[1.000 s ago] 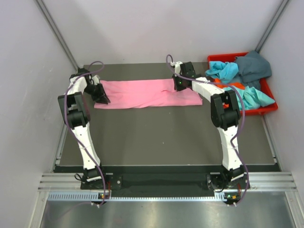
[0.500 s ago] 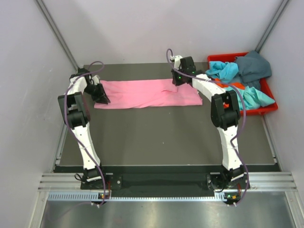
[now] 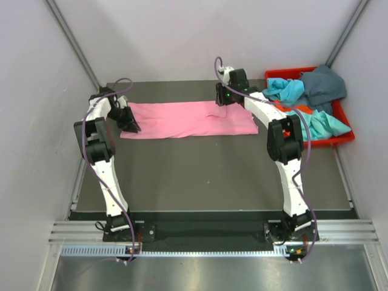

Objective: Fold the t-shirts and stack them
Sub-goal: Fold the tshirt

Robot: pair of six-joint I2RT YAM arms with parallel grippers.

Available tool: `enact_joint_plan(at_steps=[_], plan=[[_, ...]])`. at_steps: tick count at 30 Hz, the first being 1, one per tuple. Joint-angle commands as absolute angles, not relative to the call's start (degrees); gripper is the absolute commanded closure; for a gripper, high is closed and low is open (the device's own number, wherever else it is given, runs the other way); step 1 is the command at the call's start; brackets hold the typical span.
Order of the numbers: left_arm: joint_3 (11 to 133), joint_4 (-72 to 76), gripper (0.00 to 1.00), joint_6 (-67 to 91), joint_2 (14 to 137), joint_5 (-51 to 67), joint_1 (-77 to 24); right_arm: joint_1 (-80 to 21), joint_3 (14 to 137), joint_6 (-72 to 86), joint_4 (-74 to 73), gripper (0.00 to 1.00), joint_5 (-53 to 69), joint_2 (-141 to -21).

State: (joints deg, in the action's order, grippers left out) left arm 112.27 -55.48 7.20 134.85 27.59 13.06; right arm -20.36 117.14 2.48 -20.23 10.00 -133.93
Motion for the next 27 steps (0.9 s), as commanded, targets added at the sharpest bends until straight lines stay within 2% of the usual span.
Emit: enact_joint_plan(at_steps=[1,8,23,27], plan=[[111.36,-54.93,0.71,6.50,133.07,26.81,12.66,-18.99,112.08,6.06,-23.46,0.59,10.90,-129.74],[111.53,-54.76,0.71,6.77,133.51,27.33,12.66,-18.19,109.16,5.45,-24.17,0.59,10.81,-128.06],[111.88,-54.84,0.71,6.77,133.95,27.16,12.66,-18.37,110.74,5.10,-23.73,0.63,12.04,-131.31],[111.80,-54.84,0.71,6.77,134.03,26.90,12.66,-18.72,111.35,5.01,-23.47,0.70,13.27,-132.27]])
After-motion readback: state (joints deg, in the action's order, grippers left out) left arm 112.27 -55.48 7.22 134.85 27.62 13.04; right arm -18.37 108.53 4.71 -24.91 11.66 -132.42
